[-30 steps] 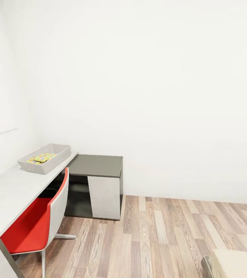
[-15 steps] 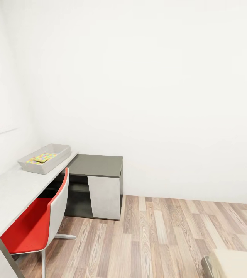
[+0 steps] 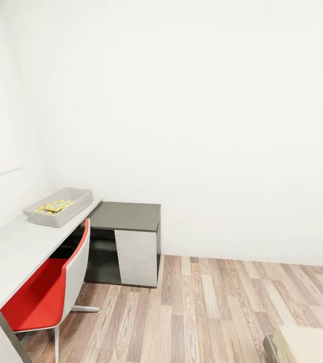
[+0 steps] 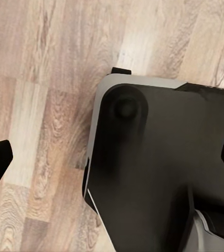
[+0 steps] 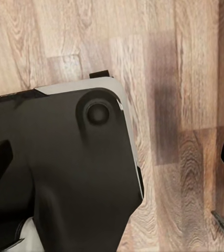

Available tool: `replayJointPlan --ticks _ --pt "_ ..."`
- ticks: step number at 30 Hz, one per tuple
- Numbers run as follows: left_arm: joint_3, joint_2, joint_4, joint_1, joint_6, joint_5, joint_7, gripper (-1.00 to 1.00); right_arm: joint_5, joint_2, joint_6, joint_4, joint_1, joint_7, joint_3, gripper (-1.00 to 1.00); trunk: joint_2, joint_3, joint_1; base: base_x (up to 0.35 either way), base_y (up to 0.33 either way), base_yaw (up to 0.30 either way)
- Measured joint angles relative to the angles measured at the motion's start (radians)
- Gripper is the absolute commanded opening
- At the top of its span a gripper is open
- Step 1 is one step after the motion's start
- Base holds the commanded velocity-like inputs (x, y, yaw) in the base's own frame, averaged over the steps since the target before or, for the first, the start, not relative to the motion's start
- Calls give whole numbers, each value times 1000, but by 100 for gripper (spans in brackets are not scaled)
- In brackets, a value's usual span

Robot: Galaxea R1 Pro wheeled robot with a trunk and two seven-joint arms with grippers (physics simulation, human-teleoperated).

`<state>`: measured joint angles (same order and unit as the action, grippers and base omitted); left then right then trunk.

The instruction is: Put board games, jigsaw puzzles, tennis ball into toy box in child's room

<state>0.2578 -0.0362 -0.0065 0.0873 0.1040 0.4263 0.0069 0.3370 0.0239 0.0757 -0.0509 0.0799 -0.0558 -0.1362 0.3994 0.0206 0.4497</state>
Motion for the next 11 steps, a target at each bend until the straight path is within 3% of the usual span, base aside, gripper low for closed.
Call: replayJointPlan --ticks 11 --pt "0 -1 0 0 0 0 0 100 1 2 1 0 0 0 2 100 0 0 0 0 0 0"
